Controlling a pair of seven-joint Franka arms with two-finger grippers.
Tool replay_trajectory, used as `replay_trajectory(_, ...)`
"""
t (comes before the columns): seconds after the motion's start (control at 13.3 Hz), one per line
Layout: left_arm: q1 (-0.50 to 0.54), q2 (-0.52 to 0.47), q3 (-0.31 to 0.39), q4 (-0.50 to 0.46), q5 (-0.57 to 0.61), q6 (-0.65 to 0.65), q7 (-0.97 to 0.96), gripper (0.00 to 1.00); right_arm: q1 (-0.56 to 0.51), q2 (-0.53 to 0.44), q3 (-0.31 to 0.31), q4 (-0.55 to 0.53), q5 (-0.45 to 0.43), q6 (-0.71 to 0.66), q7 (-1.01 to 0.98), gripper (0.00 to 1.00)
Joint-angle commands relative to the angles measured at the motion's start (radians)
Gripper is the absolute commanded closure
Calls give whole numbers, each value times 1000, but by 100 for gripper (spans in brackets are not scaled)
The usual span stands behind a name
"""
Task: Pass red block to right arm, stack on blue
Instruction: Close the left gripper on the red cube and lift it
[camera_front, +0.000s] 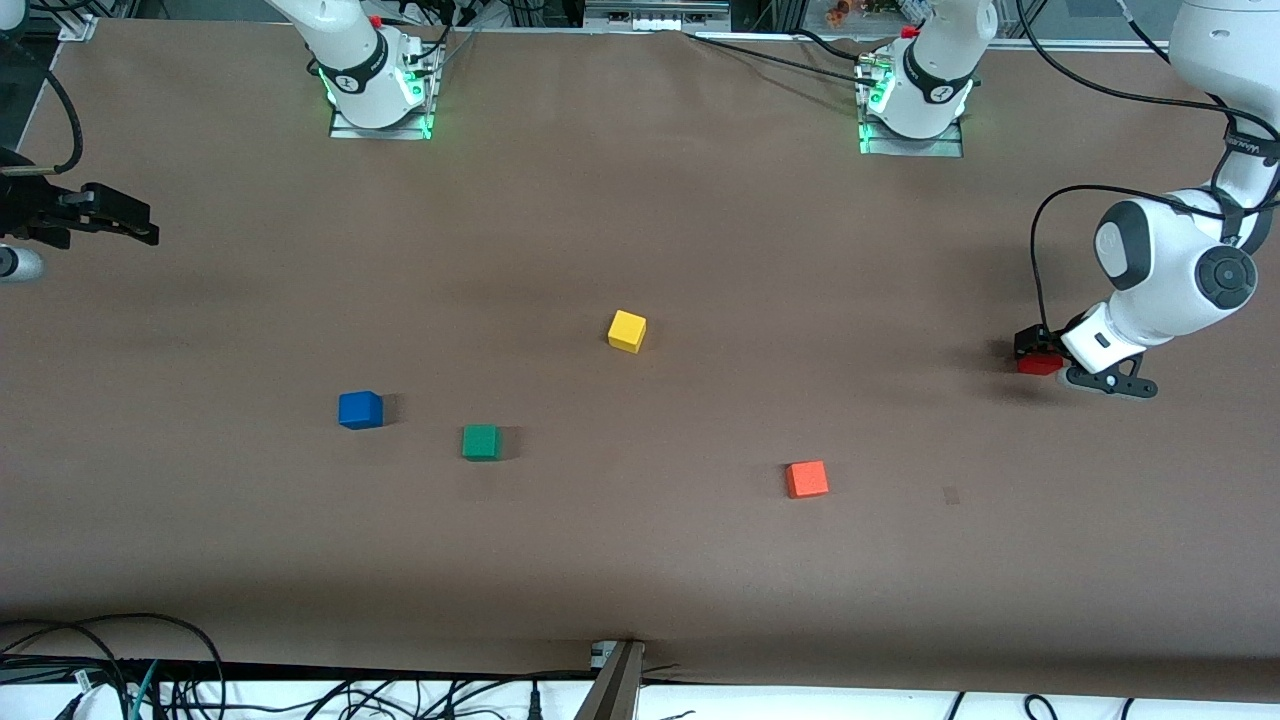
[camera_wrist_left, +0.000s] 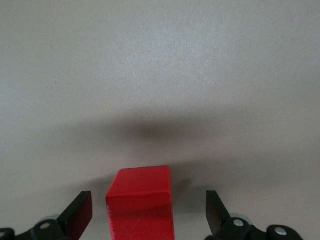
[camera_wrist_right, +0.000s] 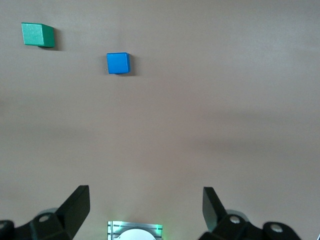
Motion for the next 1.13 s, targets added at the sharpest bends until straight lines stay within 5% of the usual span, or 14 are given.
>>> replay_trajectory(0.0, 18, 0, -8, -22, 15, 30, 13, 0, -6, 8, 3, 19, 0, -3, 7, 0)
replay_trajectory(0.15, 42, 14, -9, -36, 15, 72, 15, 1, -6, 8, 3, 19, 0, -3, 7, 0)
replay_trajectory(0.45, 42, 20, -9, -39, 15, 57, 21, 77, -6, 8, 3, 19, 0, -3, 7, 0)
replay_trajectory(0.6, 42, 22, -11, -28, 15, 11, 49, 96, -6, 8, 3, 19, 0, -3, 7, 0)
replay_trajectory(1.06, 42, -37, -75, 179, -37, -378, 251, 98, -6, 8, 3, 19, 0, -3, 7, 0)
